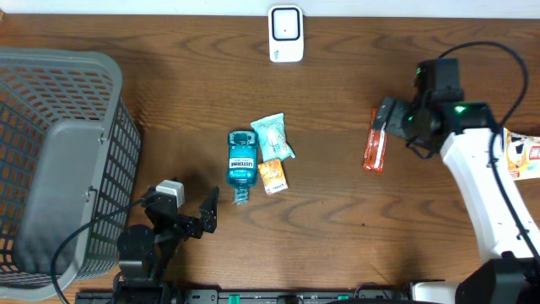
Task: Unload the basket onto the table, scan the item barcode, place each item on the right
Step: 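Return the right gripper over the red snack bar, then grasp the red snack bar with the right gripper and lift it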
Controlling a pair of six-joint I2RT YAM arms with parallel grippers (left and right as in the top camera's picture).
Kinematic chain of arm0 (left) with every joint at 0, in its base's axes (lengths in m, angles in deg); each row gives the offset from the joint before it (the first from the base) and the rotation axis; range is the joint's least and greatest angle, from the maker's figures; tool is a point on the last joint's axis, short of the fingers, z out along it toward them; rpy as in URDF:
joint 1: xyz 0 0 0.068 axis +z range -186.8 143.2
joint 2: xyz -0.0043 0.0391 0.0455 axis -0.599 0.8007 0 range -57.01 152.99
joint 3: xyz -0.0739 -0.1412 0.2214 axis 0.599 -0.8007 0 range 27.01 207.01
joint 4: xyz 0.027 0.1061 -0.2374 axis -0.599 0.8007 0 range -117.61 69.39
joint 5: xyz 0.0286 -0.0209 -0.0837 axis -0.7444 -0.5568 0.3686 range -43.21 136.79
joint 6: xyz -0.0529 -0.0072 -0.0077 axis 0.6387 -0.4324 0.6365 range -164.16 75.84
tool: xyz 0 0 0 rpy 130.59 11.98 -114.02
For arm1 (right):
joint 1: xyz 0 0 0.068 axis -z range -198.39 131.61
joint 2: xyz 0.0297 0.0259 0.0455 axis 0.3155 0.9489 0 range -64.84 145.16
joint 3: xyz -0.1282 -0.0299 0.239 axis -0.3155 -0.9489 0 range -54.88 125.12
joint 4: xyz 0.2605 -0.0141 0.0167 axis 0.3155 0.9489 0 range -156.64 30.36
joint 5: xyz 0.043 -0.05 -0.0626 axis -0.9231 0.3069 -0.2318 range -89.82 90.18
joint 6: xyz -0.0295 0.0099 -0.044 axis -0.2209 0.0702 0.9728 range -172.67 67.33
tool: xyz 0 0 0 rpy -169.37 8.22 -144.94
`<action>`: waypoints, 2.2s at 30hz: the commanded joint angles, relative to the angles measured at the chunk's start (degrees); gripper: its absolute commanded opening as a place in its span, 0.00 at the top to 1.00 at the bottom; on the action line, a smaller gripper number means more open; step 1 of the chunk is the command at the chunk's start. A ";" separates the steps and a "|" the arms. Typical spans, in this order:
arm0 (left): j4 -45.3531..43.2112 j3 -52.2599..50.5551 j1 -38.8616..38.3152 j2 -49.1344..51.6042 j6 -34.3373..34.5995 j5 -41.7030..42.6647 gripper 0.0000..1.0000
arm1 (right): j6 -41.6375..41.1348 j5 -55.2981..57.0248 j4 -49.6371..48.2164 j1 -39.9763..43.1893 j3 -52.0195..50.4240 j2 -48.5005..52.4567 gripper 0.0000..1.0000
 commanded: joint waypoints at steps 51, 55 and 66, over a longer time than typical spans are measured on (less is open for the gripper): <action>1.60 -0.83 0.17 0.07 -0.09 0.72 0.02 | -2.05 14.29 -27.56 -7.72 -12.46 18.14 0.55; 1.60 -0.83 0.17 0.07 -0.09 0.72 0.02 | -2.10 14.32 -26.40 -7.72 -12.46 22.29 0.65; 1.60 -0.83 0.17 0.07 -0.09 0.72 0.02 | 0.92 -0.24 -18.18 -7.39 -10.16 23.61 0.99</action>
